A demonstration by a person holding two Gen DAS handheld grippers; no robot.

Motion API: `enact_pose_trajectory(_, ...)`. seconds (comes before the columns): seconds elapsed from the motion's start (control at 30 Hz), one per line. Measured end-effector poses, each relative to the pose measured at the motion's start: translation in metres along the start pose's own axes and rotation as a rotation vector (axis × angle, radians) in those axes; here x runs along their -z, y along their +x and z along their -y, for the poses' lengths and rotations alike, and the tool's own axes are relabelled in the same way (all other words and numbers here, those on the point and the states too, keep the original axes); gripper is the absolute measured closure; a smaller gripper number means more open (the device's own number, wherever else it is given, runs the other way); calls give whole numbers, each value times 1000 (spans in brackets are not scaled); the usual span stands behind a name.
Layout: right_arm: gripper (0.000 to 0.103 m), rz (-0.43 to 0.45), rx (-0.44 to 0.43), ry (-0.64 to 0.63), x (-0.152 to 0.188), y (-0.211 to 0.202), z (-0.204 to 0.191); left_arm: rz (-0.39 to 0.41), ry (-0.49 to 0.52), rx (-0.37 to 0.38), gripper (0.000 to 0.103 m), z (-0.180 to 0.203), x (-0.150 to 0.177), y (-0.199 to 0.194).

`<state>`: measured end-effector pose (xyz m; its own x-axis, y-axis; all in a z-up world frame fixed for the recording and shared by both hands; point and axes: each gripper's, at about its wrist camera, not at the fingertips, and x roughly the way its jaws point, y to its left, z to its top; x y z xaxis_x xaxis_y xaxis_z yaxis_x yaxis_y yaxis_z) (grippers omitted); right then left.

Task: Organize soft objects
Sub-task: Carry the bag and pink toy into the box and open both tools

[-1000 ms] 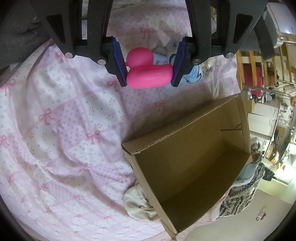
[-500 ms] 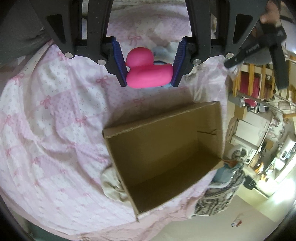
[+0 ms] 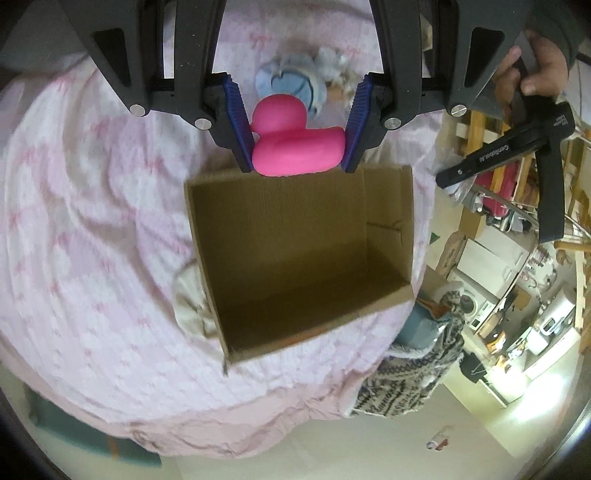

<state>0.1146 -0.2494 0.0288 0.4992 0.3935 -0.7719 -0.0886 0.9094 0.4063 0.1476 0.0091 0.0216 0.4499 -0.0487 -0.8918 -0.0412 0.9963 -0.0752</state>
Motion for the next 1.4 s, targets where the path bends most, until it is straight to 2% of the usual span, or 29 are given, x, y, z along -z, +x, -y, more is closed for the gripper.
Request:
enact_pose_trajectory(0.2,53,41,-3,-42,-24,12,-3,58,49,-11,90,17,-22,13)
enact_pose_trajectory(0.4,53,20,26,-48,-30,49,4,76,89,-11,90,29,-27,46)
enact_pose_trajectory(0.7,53,-36,100,-94,-19,91,10,46,105,-16,90,28,-20,88)
enact_pose_trajectory(1.1,53,-112,116,-94,-16,115,14,-3,87,16,90,30,-17,100)
enact_pose_trajectory(1.4,53,-116,113,-81,-16,115,16,-9,90,12,90,31,-14,102)
